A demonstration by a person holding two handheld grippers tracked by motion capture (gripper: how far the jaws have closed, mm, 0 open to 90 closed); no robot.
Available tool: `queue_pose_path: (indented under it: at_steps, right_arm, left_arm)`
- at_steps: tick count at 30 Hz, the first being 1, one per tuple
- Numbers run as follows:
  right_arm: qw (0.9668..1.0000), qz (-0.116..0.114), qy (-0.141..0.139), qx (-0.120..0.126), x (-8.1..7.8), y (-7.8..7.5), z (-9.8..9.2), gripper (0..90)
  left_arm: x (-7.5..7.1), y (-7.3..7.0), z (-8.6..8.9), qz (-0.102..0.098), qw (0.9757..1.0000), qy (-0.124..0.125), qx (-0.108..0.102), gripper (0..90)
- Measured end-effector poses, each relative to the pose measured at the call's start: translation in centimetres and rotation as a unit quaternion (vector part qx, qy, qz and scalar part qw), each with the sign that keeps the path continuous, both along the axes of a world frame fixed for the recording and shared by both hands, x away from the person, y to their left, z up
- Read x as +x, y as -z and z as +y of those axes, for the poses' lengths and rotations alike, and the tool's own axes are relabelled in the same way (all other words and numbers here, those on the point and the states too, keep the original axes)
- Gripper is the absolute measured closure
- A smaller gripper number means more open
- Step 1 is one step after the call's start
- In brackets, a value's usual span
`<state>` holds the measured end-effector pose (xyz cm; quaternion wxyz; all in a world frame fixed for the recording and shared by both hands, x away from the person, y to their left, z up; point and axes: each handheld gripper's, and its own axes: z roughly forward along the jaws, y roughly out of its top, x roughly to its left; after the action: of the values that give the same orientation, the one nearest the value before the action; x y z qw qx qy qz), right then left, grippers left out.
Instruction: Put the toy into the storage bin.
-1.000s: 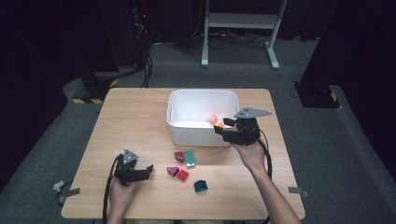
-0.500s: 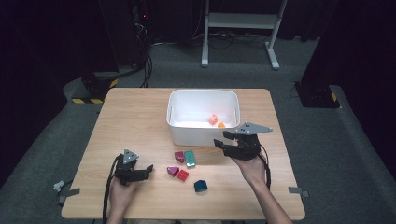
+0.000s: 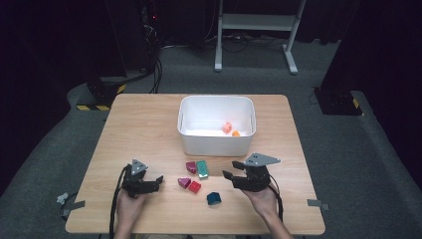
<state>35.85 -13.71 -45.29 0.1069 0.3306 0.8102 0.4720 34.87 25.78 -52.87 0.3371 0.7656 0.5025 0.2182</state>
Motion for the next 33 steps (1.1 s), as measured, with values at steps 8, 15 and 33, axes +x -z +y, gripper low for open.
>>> queue_pose_path:
  at_steps: [8, 15, 33]
  right_arm:
    - [0.9999, 0.009, -0.011, -0.004, -1.3, 1.7, 0.5, 45.6]
    - [0.9997, 0.016, -0.019, 0.002, -2.0, 2.8, 0.9, 45.0]
    - [0.9977, 0.033, -0.059, -0.011, -3.5, 5.2, 2.6, 42.5]
  left_arm:
    - [0.0, 0.0, 0.0, 0.000, 1.0000, 0.000, 0.000, 15.0]
    - [0.0, 0.0, 0.0, 0.000, 1.0000, 0.000, -0.001, 15.0]
    - [0.0, 0.0, 0.0, 0.000, 1.0000, 0.000, 0.000, 15.0]
